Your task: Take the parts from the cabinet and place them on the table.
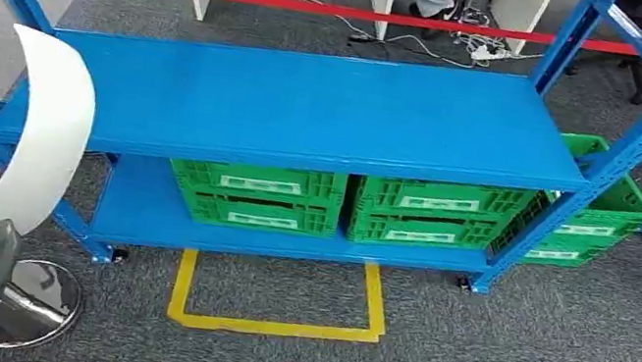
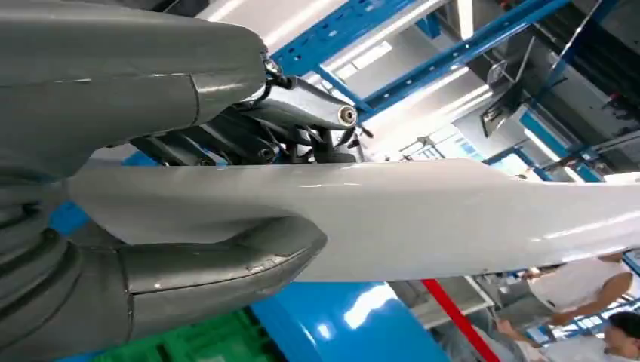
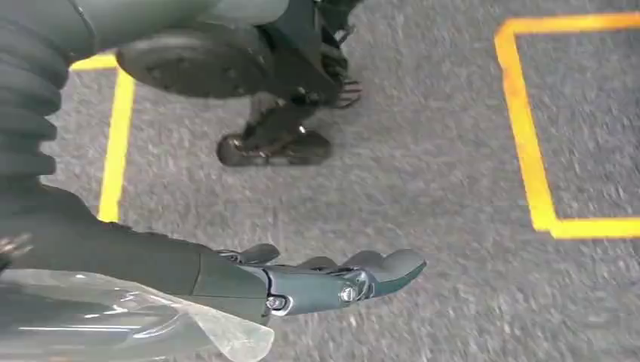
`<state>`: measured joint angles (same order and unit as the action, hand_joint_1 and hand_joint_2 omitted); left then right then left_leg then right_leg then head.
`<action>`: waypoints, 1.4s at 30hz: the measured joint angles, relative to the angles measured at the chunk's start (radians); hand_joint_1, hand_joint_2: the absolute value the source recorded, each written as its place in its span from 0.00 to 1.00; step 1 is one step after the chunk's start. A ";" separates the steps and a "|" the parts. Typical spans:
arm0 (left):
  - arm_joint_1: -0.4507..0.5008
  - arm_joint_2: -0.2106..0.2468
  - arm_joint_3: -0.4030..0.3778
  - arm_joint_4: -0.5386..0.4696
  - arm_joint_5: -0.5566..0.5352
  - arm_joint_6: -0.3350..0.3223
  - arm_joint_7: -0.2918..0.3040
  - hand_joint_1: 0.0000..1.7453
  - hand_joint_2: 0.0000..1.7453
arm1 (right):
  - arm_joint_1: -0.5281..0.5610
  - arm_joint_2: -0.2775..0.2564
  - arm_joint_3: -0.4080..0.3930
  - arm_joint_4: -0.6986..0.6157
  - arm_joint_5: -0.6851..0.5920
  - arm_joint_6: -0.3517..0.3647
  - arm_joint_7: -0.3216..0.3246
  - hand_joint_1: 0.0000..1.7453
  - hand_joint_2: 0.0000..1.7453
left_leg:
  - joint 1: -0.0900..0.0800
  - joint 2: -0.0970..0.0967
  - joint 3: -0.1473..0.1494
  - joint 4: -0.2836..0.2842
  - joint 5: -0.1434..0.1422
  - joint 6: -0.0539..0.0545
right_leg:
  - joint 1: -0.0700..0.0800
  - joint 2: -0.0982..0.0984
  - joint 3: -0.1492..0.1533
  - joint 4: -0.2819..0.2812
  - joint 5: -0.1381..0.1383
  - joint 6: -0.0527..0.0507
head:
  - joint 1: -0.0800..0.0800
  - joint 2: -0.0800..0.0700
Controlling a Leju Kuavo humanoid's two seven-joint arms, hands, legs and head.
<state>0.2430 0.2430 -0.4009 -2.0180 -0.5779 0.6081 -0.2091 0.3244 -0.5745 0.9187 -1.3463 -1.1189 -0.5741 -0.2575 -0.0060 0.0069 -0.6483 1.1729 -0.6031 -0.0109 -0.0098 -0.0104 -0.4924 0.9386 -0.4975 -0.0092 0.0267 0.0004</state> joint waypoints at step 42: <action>-0.063 -0.056 -0.019 0.060 0.048 -0.067 -0.017 1.00 1.00 | -0.105 -0.085 0.294 -0.085 -0.351 -0.122 -0.233 0.00 1.00 | 0.001 -0.003 0.184 -0.152 0.081 0.017 | 0.004 0.001 -0.085 0.049 0.041 0.012 | -0.001 0.000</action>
<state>0.1795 0.1869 -0.4200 -1.9577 -0.5295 0.5409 -0.2262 0.2191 -0.6596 1.2123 -1.4313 -1.4695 -0.6966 -0.4906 -0.0049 0.0039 -0.4643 1.0213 -0.5218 0.0060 -0.0061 -0.0094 -0.5775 0.9877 -0.4569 0.0032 0.0259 0.0004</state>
